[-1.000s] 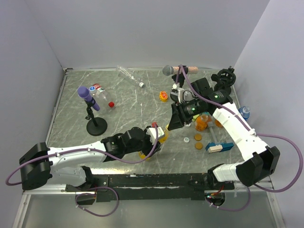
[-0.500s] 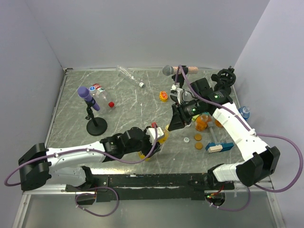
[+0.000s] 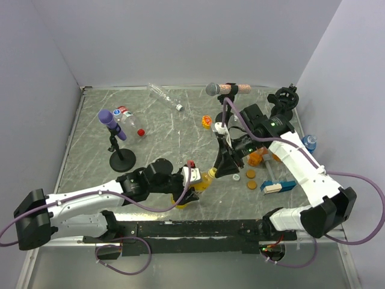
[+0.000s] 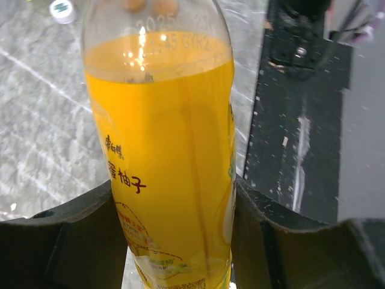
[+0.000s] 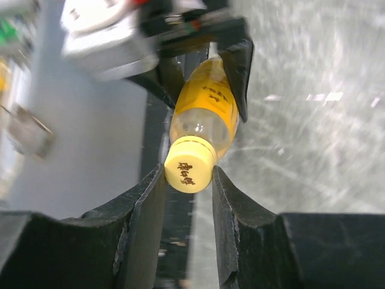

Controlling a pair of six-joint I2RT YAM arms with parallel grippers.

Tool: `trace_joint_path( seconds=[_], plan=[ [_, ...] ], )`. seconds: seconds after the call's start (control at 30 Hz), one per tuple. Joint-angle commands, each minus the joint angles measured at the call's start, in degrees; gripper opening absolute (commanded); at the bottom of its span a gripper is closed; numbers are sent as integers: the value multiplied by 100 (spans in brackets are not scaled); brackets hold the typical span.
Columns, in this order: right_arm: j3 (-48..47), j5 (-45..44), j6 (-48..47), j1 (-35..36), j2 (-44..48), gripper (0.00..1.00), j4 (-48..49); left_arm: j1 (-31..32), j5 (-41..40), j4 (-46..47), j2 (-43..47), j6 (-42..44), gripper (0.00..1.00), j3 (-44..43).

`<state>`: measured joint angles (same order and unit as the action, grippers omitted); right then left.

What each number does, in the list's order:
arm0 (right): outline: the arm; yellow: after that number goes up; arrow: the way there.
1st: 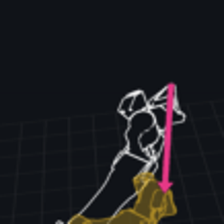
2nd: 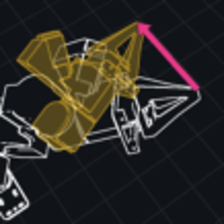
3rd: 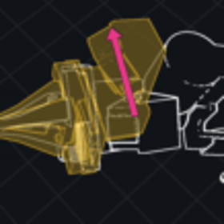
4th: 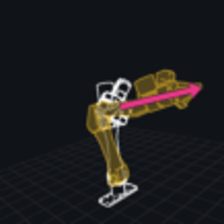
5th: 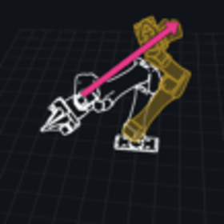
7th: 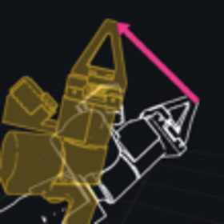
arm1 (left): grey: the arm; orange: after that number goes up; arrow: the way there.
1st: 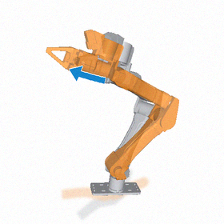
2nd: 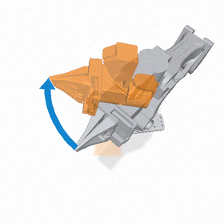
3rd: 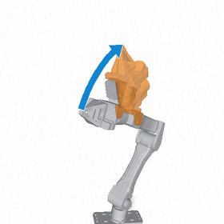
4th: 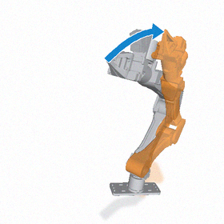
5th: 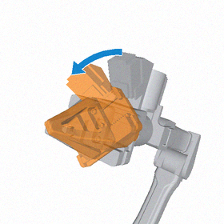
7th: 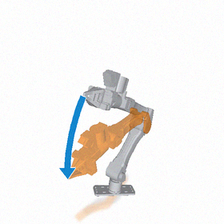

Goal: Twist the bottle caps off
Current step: Unscrew the bottle cap from the plastic bottle.

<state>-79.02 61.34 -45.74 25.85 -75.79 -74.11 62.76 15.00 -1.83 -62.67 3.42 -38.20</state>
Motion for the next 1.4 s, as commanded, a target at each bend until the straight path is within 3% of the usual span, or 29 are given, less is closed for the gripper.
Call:
trace_joint_path(
  seconds=[0.0, 0.33, 0.43, 0.53, 0.73, 0.93, 1.13, 1.23, 1.37],
  plan=[
    [79, 116, -1684, 263, 467, 16, 87, -255, 1091, 614, 352, 440, 5, -162],
    [80, -377, -676, 369, 381, 22, 677, -440, 1101, 569, 45, 414, 5, -302],
    [-7, -649, -77, 351, 416, 40, 845, -440, 1040, 578, -78, 379, 5, -373],
    [-192, -712, 152, 185, 521, 72, 793, -431, 864, 552, -140, 396, 5, -425],
    [-43, -746, 837, -264, 1030, 98, 1459, -431, 373, 420, -44, 282, 5, -505],
    [142, -922, 1444, -597, 1295, 99, 1891, -335, -278, 376, 203, 203, 5, -408],
    [-60, 18, 1533, -1046, 874, 99, 1067, -1, -1340, 314, 265, 177, 5, -522],
    [-96, -78, 1672, -1099, 741, 99, 792, 104, -1718, 358, 238, 107, 5, -575],
    [89, -595, 2698, -1117, 1074, 99, 1459, 245, -2027, 507, 177, -8, 5, -557]
  ],
)
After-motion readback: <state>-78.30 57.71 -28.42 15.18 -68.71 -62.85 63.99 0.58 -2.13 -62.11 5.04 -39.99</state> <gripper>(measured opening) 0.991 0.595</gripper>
